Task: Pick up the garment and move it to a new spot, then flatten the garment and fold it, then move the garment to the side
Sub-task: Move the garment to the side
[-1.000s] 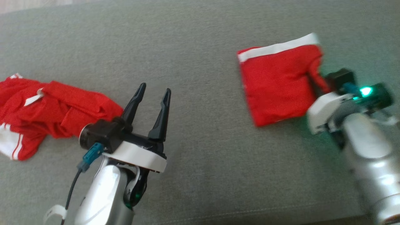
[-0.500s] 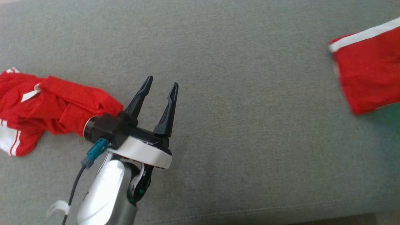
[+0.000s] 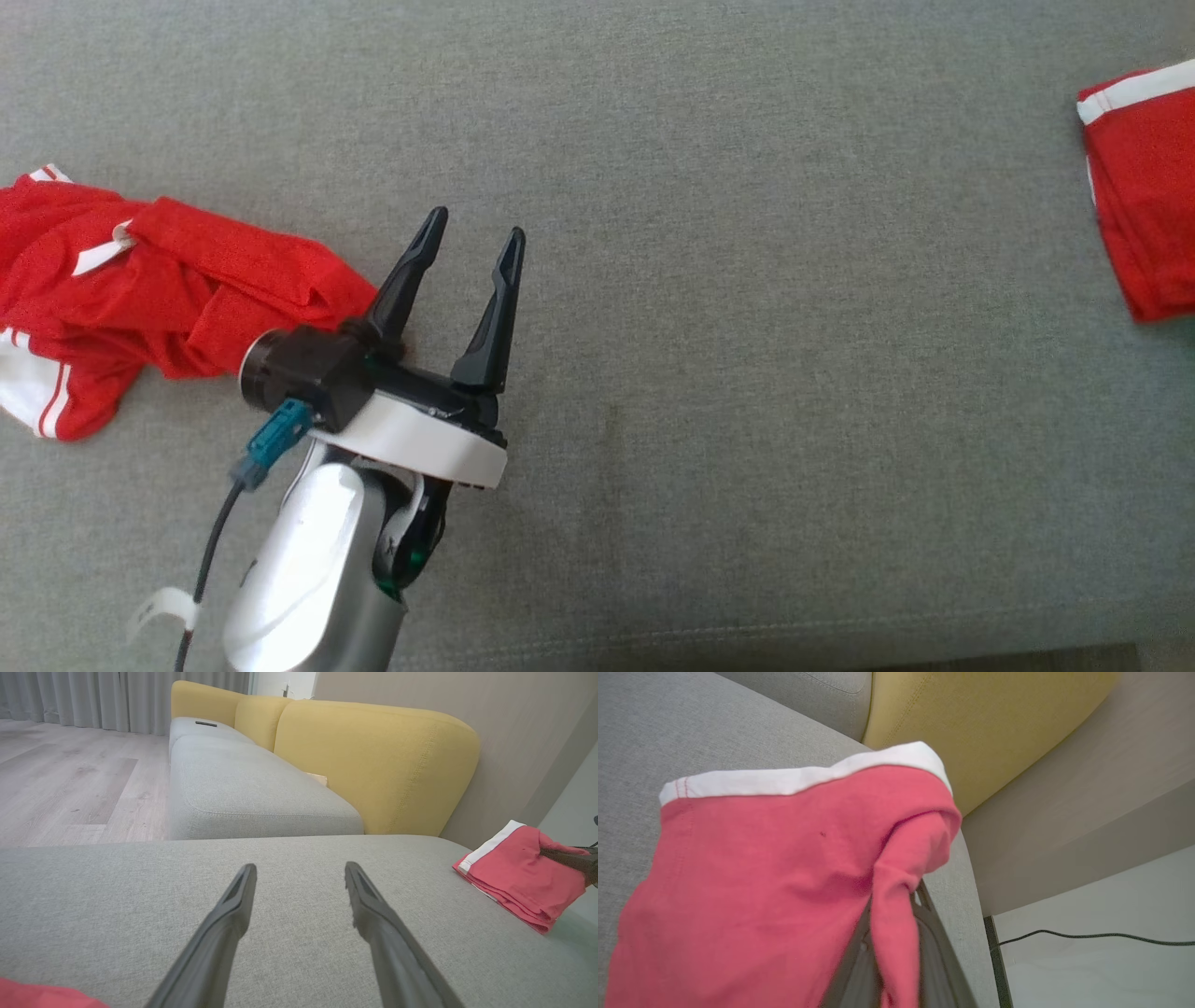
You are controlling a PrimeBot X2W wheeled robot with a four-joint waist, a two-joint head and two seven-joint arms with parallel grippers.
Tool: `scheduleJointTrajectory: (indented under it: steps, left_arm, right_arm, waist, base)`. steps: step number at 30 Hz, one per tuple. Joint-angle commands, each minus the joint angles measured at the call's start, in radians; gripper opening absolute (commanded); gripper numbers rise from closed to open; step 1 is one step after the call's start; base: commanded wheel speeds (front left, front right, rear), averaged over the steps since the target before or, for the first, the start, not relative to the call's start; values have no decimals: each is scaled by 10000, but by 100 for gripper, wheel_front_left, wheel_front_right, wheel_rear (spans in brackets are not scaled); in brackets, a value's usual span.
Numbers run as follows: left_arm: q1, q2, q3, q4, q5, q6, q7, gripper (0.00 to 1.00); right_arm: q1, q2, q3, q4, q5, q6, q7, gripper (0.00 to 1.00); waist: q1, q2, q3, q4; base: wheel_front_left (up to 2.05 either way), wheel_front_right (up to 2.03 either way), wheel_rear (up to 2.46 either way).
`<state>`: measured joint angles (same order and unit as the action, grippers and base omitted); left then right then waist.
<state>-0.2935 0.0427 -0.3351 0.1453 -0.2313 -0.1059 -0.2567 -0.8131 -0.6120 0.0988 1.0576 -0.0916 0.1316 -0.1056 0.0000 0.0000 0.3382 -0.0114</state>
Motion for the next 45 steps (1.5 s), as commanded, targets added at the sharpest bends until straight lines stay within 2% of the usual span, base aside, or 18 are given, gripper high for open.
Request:
scheduleJointTrajectory:
  steps: [1,2,3,4,11,15,23,28,32,38,45]
  left_arm:
    - [-293,75,389,-339,-1,-9,-51,100]
    - [-296,75,405,-334,4,-14,-51,100]
    - [-299,75,422,-328,9,-19,-51,100]
    - [-300,75,441,-317,12,-25,-51,100]
    - [-195,75,533,-216,-43,-33,-51,100]
    - [-93,75,571,-217,-100,-16,-51,100]
    - [379,75,939,-354,-182,132,-51,100]
    - [867,75,1234,-452,-213,186,-51,100]
    - [1300,75,1437,-496,-234,220,-51,100]
    - [1844,75,1530,-500,-253,237,-51,100]
    - [2359,75,1649,-506,-352,285,-51,100]
  right_arm:
    - [-166,-201,-107,-142,-105,-9,0,0]
    - [-163,-166,-229,-151,-185,-9,-1,14]
    - [-162,-130,-383,-163,-251,-9,-4,71]
    - [-161,-64,-564,-154,-279,-9,30,100]
    - [-99,516,-1206,-531,-749,-9,-65,100]
    - [-60,1104,-1408,-985,-821,-9,-340,100]
    - [601,3038,-1588,-2476,-55,-9,-940,100]
    - [1872,4278,-1380,-4065,645,-9,-1047,100]
    - [3154,4985,-1147,-5450,1108,-9,-1121,100]
    - [4756,5494,-998,-6631,1374,-9,-1293,100]
    - [6257,5612,-947,-7482,1960,-9,-1500,100]
  waist:
    - [0,0,7,-2]
    - [0,0,9,-4]
    - [0,0,6,-6]
    - [0,0,-9,-14]
    - [0,0,-380,-111]
    - [0,0,-781,-162]
    - [0,0,-1837,-150]
    - [0,0,-2496,-67]
    - [0,0,-2878,-10]
    - [0,0,-3156,26]
    - [0,0,-3336,40]
  base:
    - [0,0,0]
    - [0,0,0]
    - [0,0,0]
    - [0,0,0]
    - [0,0,0]
    - [0,0,0]
    - [0,0,0]
    - [0,0,0]
    - [0,0,0]
    - [0,0,0]
    - [0,0,0]
